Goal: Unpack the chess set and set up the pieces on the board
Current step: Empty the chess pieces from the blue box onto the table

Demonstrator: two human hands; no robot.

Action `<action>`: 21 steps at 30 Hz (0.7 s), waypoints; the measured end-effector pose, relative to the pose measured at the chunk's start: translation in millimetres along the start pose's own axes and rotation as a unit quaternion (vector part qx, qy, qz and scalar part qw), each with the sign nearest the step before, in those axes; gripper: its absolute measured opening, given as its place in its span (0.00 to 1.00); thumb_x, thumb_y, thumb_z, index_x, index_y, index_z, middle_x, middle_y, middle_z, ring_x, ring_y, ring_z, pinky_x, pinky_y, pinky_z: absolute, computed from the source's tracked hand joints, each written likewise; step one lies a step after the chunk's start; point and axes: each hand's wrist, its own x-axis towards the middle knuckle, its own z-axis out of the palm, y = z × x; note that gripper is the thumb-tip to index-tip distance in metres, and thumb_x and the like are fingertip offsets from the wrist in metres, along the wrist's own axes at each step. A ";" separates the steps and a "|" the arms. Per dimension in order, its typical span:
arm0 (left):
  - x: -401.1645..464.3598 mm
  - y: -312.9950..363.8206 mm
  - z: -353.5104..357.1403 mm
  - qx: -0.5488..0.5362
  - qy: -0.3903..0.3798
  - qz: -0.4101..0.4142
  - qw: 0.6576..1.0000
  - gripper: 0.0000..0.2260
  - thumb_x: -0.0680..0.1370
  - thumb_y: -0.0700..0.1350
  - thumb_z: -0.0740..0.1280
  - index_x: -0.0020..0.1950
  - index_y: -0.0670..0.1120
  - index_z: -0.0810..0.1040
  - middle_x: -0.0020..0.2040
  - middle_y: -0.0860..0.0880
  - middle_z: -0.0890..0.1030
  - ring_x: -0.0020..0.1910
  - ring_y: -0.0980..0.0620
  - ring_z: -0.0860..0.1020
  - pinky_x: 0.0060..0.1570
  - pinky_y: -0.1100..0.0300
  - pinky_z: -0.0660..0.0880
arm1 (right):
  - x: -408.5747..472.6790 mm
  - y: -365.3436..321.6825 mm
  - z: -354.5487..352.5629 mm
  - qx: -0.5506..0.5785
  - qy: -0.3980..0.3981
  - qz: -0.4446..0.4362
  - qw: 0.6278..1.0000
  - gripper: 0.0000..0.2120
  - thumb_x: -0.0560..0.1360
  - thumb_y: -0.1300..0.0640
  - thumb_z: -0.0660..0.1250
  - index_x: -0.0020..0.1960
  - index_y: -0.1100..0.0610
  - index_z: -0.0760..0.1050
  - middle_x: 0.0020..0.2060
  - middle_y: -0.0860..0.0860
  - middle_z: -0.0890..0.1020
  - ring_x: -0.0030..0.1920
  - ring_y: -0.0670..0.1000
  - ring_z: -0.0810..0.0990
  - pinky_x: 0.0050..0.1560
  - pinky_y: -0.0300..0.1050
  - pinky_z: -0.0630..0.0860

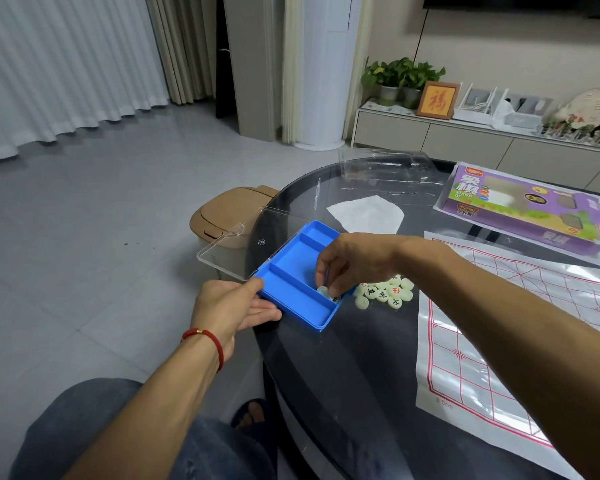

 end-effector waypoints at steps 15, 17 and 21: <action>0.6 -3.0 -0.5 0.004 0.000 0.012 1.000 0.08 0.80 0.43 0.69 0.53 0.38 0.78 0.37 0.40 0.85 0.36 0.45 0.86 0.38 0.55 0.84 | -26.9 11.5 -18.0 0.084 0.124 0.012 0.989 0.06 0.75 0.61 0.75 0.51 0.57 0.81 0.40 0.52 0.88 0.39 0.49 0.84 0.41 0.42 0.81; 2.0 -3.8 0.2 0.003 0.008 0.011 1.000 0.08 0.80 0.43 0.69 0.53 0.38 0.78 0.37 0.40 0.86 0.36 0.45 0.86 0.40 0.54 0.83 | -40.1 27.8 -27.9 0.071 0.157 0.039 0.984 0.07 0.75 0.61 0.75 0.52 0.55 0.81 0.40 0.51 0.87 0.40 0.52 0.85 0.41 0.42 0.82; 1.5 -5.0 1.1 0.002 0.011 0.016 1.000 0.08 0.80 0.43 0.69 0.53 0.39 0.78 0.37 0.41 0.86 0.36 0.46 0.86 0.39 0.54 0.84 | -54.9 57.9 -26.6 0.016 0.174 0.104 0.979 0.08 0.75 0.61 0.74 0.50 0.49 0.80 0.44 0.49 0.87 0.42 0.52 0.87 0.41 0.44 0.84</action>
